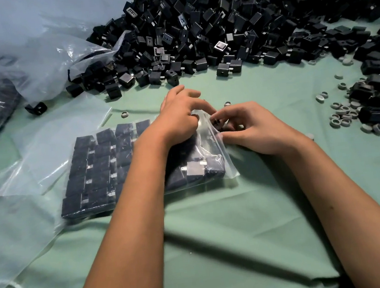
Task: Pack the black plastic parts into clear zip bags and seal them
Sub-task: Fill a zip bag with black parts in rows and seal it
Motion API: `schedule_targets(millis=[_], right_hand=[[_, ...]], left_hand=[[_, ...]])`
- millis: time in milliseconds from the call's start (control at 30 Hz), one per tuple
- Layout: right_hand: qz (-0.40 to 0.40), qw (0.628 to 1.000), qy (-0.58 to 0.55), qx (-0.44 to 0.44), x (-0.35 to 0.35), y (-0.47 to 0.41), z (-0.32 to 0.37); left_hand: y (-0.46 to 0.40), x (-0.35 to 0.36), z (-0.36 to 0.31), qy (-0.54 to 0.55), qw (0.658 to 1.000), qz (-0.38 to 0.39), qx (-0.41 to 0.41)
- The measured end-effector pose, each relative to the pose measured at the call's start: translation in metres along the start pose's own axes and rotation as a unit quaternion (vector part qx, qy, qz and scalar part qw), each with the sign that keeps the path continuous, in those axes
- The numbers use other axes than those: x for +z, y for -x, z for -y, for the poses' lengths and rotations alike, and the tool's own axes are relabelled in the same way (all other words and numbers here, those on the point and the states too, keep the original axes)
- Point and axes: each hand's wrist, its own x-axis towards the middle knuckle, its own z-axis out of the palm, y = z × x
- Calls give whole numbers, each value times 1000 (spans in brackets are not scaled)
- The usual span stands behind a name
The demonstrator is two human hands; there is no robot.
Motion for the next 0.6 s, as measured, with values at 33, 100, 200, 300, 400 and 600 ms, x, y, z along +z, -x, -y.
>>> schedule_targets(millis=[33,100,200,300,400,600], right_hand=[[14,1000,7,-2,-1,0,1],[28,1000,7,-4,-2,2,4],[24,1000,-15,-4,-2,3,7],[49,998,-39,-4,-2,4,8],[87,993,-81,-18,-1,5,7],[129,982,-140,-3,1,6,8]], left_hand=[[0,0,-1,-5,1000,2,0],[2,-2,-1,-11,1000,-5,5],[4,-6,-2,-4,999,-35,18],[5,-9,-3,24,998,-53,23],[7,-10,-3,40,997,-58,24],[8,-11,-2,60,995,-75,34]])
